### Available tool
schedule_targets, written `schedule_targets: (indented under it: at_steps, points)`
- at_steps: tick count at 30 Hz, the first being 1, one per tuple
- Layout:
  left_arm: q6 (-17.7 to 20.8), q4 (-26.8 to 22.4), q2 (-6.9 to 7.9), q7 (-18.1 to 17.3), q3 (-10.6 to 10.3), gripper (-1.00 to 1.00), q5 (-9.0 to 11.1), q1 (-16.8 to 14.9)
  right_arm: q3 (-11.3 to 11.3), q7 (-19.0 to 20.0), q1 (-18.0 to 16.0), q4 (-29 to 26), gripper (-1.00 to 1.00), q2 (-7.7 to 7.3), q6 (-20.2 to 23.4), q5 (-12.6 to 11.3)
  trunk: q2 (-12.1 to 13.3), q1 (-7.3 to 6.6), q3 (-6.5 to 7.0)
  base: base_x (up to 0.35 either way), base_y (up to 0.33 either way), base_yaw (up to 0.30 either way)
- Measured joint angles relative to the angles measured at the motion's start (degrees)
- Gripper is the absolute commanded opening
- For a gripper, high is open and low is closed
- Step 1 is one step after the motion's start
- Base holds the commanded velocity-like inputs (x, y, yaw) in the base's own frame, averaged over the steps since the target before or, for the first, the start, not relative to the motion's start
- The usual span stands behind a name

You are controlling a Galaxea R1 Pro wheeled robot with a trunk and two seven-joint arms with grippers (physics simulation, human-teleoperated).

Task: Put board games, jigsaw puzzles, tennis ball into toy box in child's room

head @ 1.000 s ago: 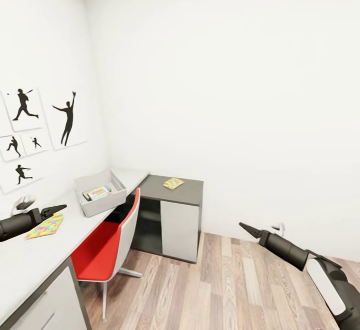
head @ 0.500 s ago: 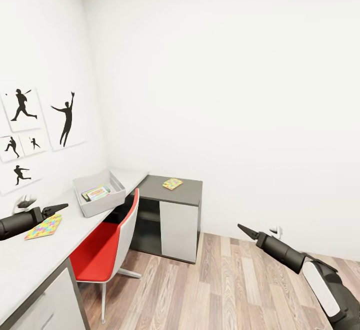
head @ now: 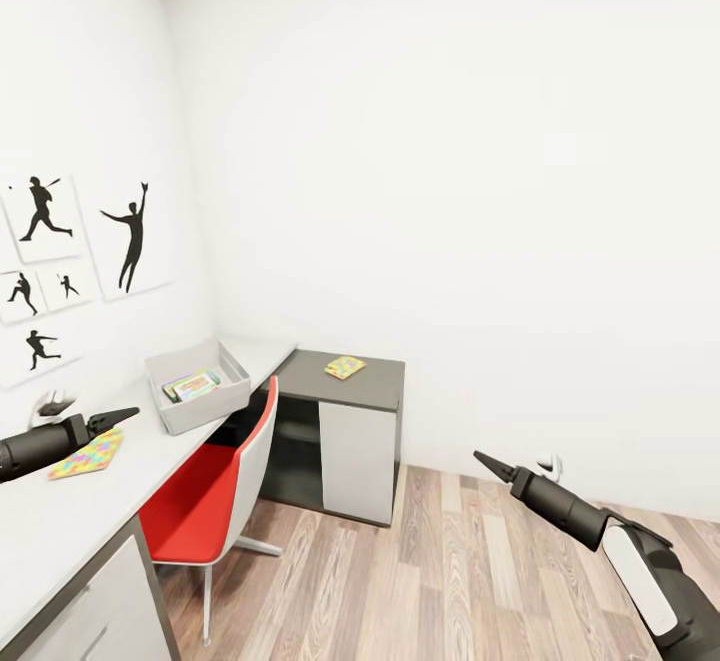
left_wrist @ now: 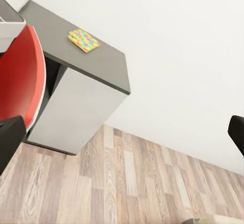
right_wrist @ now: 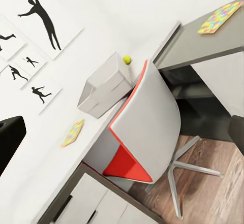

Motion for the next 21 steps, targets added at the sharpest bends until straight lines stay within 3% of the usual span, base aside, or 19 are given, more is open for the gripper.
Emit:
schedule_targets:
  at_steps: [11,21]
  points:
    - [0.0,-0.2,-1.20,0.0,0.0,1.00,-0.1,0.0,0.0,0.0,0.0,0.7,1.00,0.01,0.1,0.0,0.0,0.00,-0.95,0.006,-0.006,-0.032]
    - [0.0,-0.2,-1.24,0.1,0.0,1.00,-0.1,0.0,0.0,0.0,0.0,0.7,1.00,0.02,0.1,0.0,0.0,-0.01,-1.82,0.133,-0.135,-0.122]
